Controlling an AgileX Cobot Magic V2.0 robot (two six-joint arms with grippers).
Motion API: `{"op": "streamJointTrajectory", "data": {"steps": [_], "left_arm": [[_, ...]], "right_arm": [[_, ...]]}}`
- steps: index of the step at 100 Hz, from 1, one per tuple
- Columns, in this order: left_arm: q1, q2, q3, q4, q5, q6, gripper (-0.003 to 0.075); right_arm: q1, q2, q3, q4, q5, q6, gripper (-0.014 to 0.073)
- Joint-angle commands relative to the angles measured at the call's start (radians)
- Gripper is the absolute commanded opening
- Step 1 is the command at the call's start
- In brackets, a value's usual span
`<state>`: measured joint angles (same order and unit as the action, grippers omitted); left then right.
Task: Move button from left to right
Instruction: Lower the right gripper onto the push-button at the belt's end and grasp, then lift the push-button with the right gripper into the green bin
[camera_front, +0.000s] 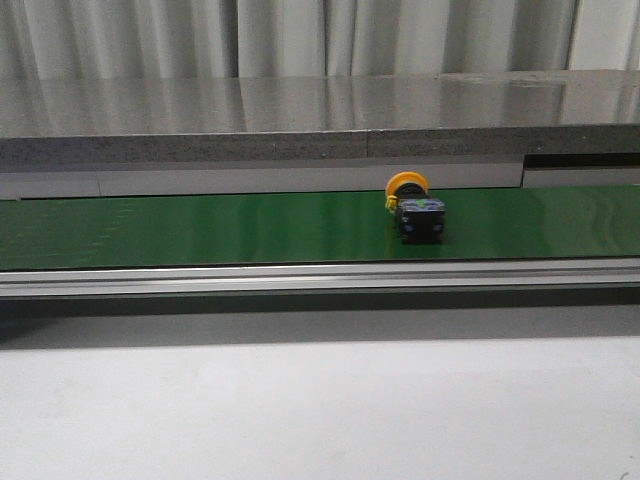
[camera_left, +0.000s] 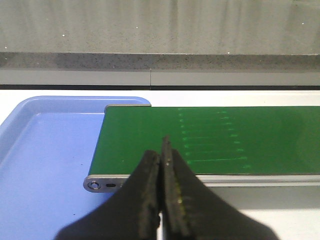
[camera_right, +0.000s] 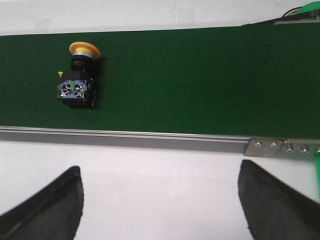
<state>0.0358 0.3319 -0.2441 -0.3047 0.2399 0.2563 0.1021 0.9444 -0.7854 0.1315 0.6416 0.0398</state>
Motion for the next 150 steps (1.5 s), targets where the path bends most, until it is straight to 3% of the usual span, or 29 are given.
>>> {"op": "streamJointTrajectory", "data": {"steps": [1,40,88,109,125,150], "left_arm": [[-0.008,0.006,-0.028,-0.015,-0.069,0.001,-0.0021],[-0.008,0.006,-0.028,-0.015,-0.069,0.001,-0.0021],[-0.008,0.006,-0.028,-0.015,-0.069,0.001,-0.0021],[-0.008,0.006,-0.028,-0.015,-0.069,0.001,-0.0021],[-0.008,0.006,-0.028,-0.015,-0.069,0.001,-0.0021],[-0.008,0.006,-0.028,-0.015,-0.069,0.001,-0.0021]], "right_arm": [[-0.001,0.051,-0.063,0.018,-0.07,-0.04,0.0626],[0.0,0.371,-0.216,0.07,-0.076,-0.14,0.0626],[0.048,0.593,-0.363,0.082,-0.091,-0.208,0.0619],[0.048,0.686,-0.398,0.053,-0.096,-0.208,0.0568],[0.048,0.738,-0.399,0.034,-0.091,-0.208,0.0477],[0.048,0.741,-0.404,0.034,-0.059,-0.208,0.0203]]}}
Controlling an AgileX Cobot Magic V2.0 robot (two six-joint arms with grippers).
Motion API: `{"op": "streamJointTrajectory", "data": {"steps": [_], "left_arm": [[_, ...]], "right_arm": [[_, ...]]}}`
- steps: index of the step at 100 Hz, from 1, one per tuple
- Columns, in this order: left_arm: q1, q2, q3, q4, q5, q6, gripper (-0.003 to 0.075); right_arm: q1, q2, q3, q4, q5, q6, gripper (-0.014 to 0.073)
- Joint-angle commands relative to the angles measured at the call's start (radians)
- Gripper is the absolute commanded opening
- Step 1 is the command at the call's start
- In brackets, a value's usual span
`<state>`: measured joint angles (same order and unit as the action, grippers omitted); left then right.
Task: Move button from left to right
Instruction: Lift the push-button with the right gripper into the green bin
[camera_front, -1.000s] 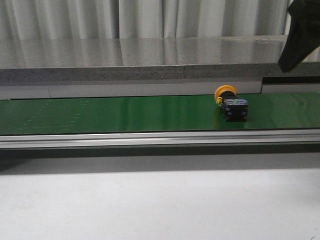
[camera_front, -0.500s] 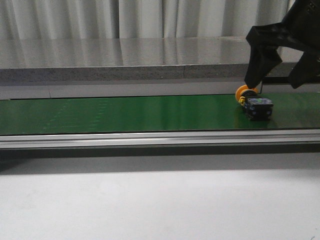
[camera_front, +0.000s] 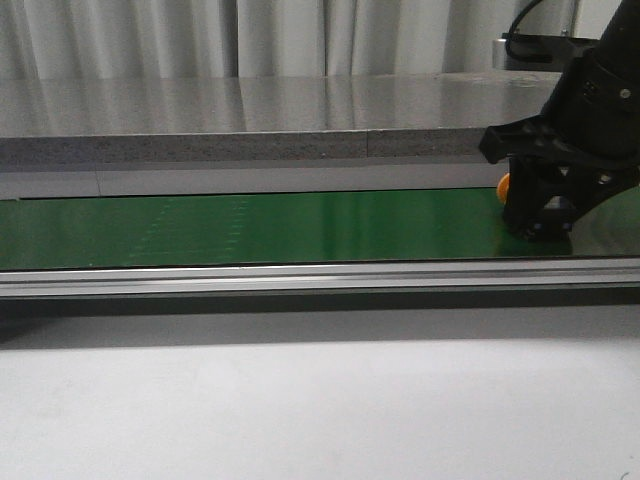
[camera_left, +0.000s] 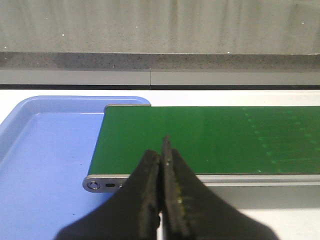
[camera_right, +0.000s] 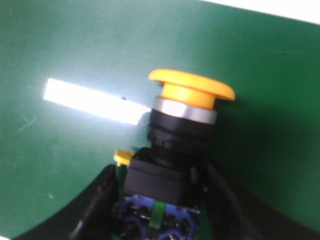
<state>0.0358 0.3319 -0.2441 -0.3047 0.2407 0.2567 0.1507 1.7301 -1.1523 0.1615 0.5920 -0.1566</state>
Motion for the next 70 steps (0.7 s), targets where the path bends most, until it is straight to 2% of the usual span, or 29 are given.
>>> {"op": "streamJointTrajectory", "data": {"steps": [1,20,34,70], "left_arm": [[-0.008,0.006,-0.028,-0.015,-0.07,0.001,-0.0021],[-0.008,0.006,-0.028,-0.015,-0.07,0.001,-0.0021],[-0.008,0.006,-0.028,-0.015,-0.07,0.001,-0.002],[-0.008,0.006,-0.028,-0.015,-0.07,0.001,-0.0021]], "right_arm": [[0.0,-0.044,-0.038,0.003,-0.008,-0.011,0.0194],[-0.034,-0.068,-0.114,-0.047,0.08,-0.011,0.0171],[-0.102,-0.092,-0.184,-0.105,0.13,-0.011,0.0171],[-0.4,-0.097,-0.242,-0.144,0.136,-0.011,0.0171]]}}
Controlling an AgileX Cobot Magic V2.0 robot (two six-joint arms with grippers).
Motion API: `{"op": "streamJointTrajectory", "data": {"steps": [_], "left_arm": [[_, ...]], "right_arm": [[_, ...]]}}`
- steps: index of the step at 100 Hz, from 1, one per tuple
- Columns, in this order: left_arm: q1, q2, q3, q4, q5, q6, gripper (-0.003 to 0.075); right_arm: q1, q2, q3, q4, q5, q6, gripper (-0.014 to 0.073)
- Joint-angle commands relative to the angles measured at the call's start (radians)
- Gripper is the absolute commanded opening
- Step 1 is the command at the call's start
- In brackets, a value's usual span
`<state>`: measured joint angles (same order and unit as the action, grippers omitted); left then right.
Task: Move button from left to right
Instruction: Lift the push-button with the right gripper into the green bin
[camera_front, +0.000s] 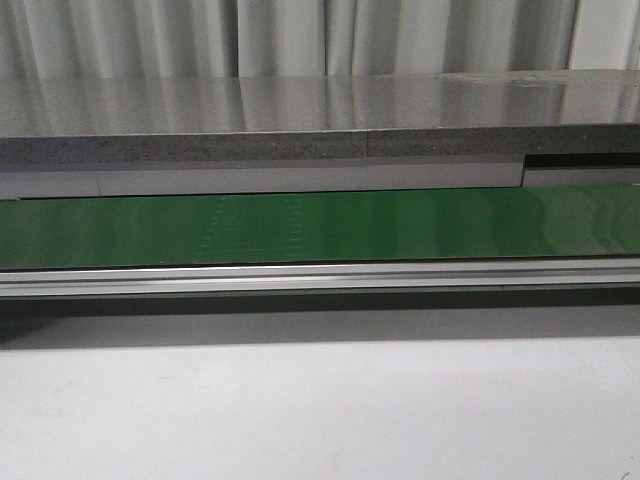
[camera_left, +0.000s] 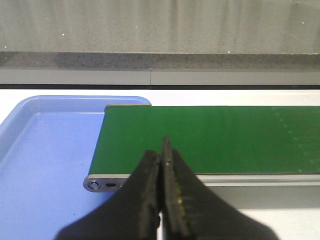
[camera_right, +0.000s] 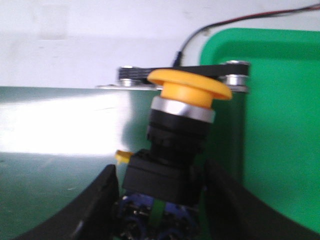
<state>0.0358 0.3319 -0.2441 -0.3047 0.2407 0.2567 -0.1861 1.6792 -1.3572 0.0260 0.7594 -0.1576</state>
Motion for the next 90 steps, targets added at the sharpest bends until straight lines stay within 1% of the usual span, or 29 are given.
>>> {"op": "streamJointTrajectory", "data": {"steps": [1,18,39,67,90], "left_arm": [[-0.008,0.006,-0.028,-0.015,-0.07,0.001,-0.0021],[-0.008,0.006,-0.028,-0.015,-0.07,0.001,-0.0021],[-0.008,0.006,-0.028,-0.015,-0.07,0.001,-0.0021],[-0.008,0.006,-0.028,-0.015,-0.07,0.001,-0.0021],[-0.008,0.006,-0.028,-0.015,-0.07,0.001,-0.0021]], "right_arm": [[-0.068,-0.046,-0.037,-0.008,-0.033,-0.01,0.0171],[-0.171,-0.046,-0.037,-0.008,-0.053,-0.01,0.0171],[-0.237,-0.027,-0.037,-0.008,-0.094,-0.01,0.0171],[-0.246,0.083,-0.037,-0.01,-0.059,-0.01,0.0171],[-0.246,0.134,-0.037,-0.002,-0.049,-0.01,0.0171]]}}
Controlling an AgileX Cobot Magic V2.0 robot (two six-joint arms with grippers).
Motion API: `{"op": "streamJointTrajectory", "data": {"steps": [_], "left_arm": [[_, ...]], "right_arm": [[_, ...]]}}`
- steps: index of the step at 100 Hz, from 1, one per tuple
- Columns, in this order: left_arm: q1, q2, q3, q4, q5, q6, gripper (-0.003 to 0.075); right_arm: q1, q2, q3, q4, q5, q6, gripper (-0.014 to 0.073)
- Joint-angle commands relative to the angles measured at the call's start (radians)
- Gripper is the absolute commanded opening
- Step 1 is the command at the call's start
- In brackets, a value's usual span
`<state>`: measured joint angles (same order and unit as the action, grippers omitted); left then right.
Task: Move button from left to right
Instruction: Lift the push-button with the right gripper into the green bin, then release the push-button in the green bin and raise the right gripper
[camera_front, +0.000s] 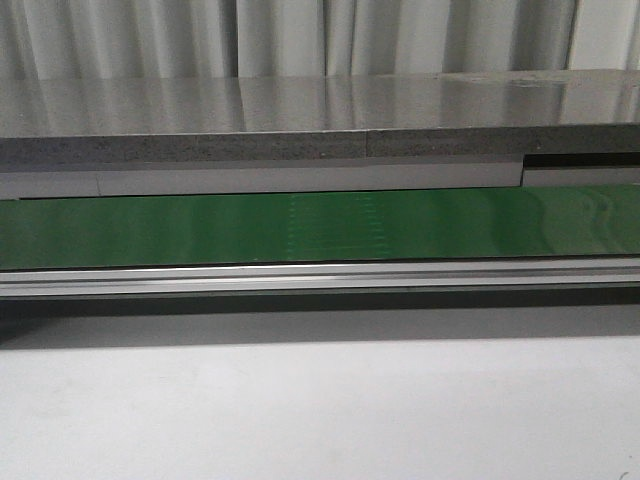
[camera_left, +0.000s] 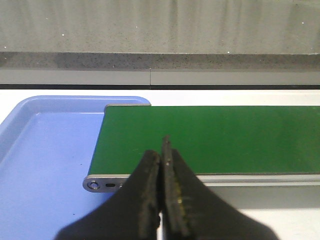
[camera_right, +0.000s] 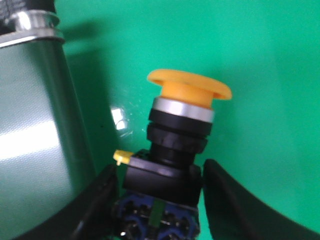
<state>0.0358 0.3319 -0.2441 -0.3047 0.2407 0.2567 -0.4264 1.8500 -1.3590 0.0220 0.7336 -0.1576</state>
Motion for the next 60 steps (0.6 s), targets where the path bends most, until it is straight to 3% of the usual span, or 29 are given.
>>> {"op": "streamJointTrajectory", "data": {"steps": [1,24,51,60], "left_arm": [[-0.008,0.006,-0.028,-0.015,-0.07,0.001,-0.0021],[-0.008,0.006,-0.028,-0.015,-0.07,0.001,-0.0021],[-0.008,0.006,-0.028,-0.015,-0.07,0.001,-0.0021],[-0.008,0.006,-0.028,-0.015,-0.07,0.001,-0.0021]], "right_arm": [[-0.005,-0.036,-0.035,0.002,-0.023,-0.01,0.0171],[-0.005,-0.02,-0.035,0.019,-0.017,-0.01,0.0199],[-0.005,-0.02,-0.035,0.02,-0.015,-0.009,0.046],[-0.005,-0.02,-0.035,0.02,-0.015,-0.003,0.0501]]}}
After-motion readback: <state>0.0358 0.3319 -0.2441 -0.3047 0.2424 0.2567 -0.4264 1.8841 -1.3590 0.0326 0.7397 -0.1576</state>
